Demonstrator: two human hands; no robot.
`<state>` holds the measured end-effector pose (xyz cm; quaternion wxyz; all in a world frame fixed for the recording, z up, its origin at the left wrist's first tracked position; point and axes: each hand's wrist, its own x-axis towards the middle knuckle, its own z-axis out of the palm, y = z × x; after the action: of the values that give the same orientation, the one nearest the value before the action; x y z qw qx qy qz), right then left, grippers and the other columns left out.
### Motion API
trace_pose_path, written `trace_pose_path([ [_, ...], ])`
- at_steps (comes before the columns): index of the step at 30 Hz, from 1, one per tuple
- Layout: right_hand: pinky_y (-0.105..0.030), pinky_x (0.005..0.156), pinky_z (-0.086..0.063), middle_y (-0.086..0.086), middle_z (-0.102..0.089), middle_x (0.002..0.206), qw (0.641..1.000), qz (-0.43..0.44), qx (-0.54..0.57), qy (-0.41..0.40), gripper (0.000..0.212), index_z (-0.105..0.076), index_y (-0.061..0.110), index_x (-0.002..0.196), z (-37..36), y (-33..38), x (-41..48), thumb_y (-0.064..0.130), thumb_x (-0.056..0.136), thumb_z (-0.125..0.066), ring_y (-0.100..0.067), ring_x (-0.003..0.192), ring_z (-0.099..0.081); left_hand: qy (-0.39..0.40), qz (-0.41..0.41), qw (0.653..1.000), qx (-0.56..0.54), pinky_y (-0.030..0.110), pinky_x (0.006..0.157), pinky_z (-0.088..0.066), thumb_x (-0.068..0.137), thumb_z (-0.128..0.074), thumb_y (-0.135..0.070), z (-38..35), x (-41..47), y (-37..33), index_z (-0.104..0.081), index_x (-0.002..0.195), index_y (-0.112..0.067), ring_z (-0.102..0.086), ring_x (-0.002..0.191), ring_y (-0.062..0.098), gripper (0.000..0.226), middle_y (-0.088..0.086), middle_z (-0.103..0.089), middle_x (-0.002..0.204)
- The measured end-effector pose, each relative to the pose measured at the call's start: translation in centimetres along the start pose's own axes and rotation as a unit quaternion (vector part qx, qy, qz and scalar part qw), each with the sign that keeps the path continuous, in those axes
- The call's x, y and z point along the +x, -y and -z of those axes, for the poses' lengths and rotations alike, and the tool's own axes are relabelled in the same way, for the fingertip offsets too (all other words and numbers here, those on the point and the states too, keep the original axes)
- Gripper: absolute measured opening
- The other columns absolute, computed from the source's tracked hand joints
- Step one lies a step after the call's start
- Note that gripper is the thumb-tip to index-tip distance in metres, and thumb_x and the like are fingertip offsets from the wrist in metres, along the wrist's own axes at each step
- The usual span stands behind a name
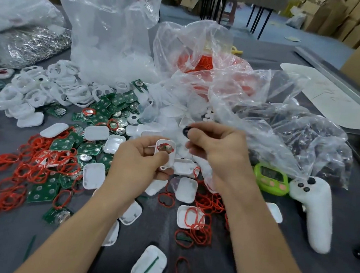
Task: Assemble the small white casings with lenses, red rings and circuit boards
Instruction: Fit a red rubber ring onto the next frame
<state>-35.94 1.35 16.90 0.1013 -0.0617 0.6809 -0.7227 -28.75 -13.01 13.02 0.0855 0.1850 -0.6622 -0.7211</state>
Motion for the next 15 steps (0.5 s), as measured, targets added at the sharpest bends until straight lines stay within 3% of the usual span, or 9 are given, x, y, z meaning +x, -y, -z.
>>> trace_pose_path([
  [7, -0.023, 0.055, -0.058, -0.014, -0.073, 0.072, 0.971, -0.144, 0.182, 0.063, 0.01, -0.068, 0.004, 0.091, -0.6, -2.2, -0.2, -0.004, 0.095, -0.063, -0.02, 0.061, -0.072, -0.018, -0.013, 1.0, 0.012, 0.026, 0.052, -0.057, 0.092, -0.062, 0.007, 0.0, 0.2, 0.4, -0.075, 0.104, -0.014, -0.074, 0.059, 0.024, 0.027, 0.009, -0.077, 0.076],
  [11, -0.024, 0.058, -0.053, -0.009, -0.072, 0.073, 0.972, -0.145, 0.166, 0.077, 0.03, -0.078, 0.016, 0.067, -1.0, -2.3, -0.5, -0.004, 0.088, -0.069, -0.015, 0.054, -0.062, -0.022, -0.015, 0.999, 0.041, 0.029, 0.049, -0.055, 0.091, -0.065, 0.0, -0.2, 0.3, 0.8, -0.075, 0.099, -0.026, -0.07, 0.052, 0.026, 0.029, 0.006, -0.076, 0.072],
  [15, -0.02, 0.055, -0.052, -0.005, -0.067, 0.065, 0.975, -0.13, 0.167, 0.069, 0.015, -0.079, 0.017, 0.064, -1.0, -1.9, -0.7, 0.004, 0.072, -0.076, -0.012, 0.052, -0.057, -0.023, -0.018, 0.998, 0.051, 0.03, 0.049, -0.056, 0.091, -0.066, -0.002, -0.1, 0.5, 0.8, -0.075, 0.094, -0.031, -0.071, 0.052, 0.028, 0.03, 0.006, -0.076, 0.073],
])
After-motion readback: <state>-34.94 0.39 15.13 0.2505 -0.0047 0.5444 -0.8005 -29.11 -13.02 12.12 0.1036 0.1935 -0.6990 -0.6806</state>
